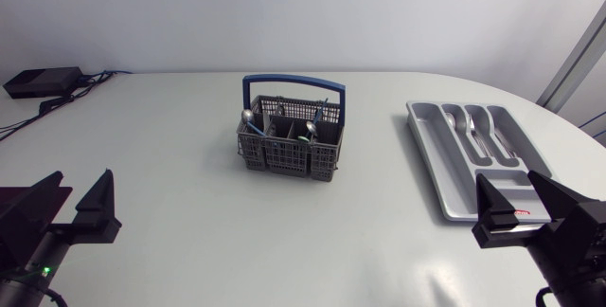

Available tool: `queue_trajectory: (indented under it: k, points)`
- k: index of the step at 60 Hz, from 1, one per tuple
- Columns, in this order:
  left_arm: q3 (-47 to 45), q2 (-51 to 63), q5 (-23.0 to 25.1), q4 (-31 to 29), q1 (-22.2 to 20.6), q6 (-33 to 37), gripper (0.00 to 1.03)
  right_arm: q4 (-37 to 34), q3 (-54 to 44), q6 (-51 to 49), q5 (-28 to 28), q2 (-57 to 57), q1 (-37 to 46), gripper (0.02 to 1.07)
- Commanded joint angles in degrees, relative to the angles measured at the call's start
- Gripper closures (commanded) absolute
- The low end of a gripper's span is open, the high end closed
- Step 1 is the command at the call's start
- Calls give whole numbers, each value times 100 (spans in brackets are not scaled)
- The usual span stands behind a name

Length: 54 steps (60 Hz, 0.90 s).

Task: Unload the cutlery basket into the drawer organizer.

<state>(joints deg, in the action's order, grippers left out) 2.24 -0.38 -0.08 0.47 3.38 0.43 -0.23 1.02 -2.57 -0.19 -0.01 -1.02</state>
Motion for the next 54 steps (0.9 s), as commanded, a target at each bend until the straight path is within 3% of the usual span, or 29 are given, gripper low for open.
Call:
queue_trajectory:
  k: [1,28,39,54]
  points:
    - [-224,-41,8,-82,49,-25,4,-21,-102,99,-25,-34,-30,6]
    - [-215,-50,16,50,102,1,4,41,-49,90,71,-43,-30,6]
    - [180,21,16,-12,181,-131,5,76,101,90,115,80,-21,6]
    - [1437,1972,16,58,-285,-491,5,629,558,90,124,1223,-127,6]
